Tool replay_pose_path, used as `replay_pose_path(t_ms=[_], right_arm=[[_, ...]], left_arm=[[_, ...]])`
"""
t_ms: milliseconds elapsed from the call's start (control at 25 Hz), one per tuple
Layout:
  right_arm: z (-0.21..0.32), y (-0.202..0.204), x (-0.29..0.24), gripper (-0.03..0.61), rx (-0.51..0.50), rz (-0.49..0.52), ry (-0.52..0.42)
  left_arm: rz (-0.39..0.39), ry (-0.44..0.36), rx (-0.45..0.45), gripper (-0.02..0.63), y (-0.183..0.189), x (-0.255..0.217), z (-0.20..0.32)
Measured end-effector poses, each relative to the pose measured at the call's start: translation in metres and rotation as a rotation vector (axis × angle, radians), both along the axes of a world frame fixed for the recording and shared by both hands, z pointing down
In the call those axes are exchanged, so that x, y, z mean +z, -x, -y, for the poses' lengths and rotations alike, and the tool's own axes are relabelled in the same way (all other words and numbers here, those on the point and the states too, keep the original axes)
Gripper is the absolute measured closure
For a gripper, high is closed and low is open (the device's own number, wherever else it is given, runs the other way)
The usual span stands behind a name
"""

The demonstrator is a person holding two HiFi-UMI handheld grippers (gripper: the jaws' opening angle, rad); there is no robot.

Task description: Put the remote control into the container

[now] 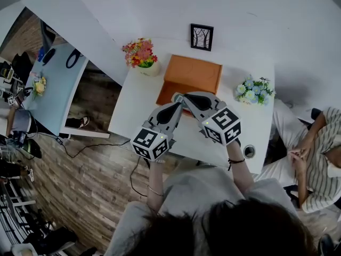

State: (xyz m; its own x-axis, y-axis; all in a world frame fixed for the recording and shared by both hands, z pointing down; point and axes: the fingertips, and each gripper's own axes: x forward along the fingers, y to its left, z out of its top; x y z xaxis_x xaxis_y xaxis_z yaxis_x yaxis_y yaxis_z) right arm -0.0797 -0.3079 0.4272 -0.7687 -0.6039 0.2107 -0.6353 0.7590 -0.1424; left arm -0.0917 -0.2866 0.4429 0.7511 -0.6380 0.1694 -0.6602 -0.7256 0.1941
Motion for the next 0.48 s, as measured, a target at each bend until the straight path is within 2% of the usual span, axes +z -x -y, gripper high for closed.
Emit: replay_pose_path(t_ms=[240,480], right_arm=[[-0.018,-0.01,-0.026,0.58,-0.012,0.054,-0.066],[-0.035,-0.015,-0.038,0.581,-0.03,0.057,-0.1]], left_arm=[[-0.008,-0.064,-0.007,0.611,-0.007,-0.026,-0.017],[-0.001,-0.094,-0.015,0.611,-0.013,-0.041,-0.035]])
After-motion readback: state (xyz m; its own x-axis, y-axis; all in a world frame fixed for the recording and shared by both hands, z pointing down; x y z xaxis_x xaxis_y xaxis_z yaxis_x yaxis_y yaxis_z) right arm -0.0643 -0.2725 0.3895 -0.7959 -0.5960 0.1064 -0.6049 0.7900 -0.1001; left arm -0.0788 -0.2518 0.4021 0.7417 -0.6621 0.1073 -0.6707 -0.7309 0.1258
